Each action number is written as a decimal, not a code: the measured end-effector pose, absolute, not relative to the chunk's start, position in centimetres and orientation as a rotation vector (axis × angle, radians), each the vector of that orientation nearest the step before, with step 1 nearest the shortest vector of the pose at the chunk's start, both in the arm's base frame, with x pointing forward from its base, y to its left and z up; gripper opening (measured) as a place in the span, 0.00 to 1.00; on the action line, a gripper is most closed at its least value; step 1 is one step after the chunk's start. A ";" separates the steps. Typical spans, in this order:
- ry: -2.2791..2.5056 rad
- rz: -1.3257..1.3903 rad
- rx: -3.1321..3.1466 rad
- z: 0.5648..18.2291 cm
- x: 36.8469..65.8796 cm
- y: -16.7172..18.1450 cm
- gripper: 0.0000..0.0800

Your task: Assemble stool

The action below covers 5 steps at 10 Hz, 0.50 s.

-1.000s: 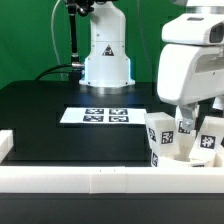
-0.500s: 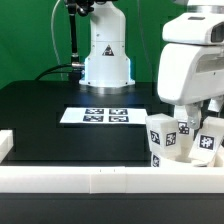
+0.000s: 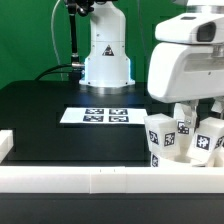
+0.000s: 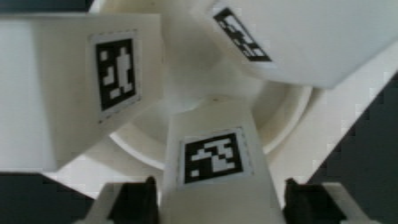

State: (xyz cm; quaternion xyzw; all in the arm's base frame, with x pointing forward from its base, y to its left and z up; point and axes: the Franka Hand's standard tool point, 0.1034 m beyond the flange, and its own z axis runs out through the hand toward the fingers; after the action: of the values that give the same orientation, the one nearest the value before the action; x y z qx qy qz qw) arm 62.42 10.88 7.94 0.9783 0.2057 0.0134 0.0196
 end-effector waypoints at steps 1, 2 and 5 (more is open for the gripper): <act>0.496 0.050 3.063 7.9 62.5 10.8 0.43; 0.311 0.056 3.088 7.9 62.5 10.5 0.43; -0.212 0.096 3.097 7.9 62.7 9.8 0.43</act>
Offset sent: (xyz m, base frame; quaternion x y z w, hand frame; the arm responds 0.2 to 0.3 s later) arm -0.0066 0.0034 -0.0046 0.0256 0.0156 0.3094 0.9505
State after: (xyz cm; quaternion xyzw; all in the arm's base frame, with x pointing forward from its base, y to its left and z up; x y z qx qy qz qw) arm 62.73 9.85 7.88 0.9970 -0.0683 0.0309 0.0180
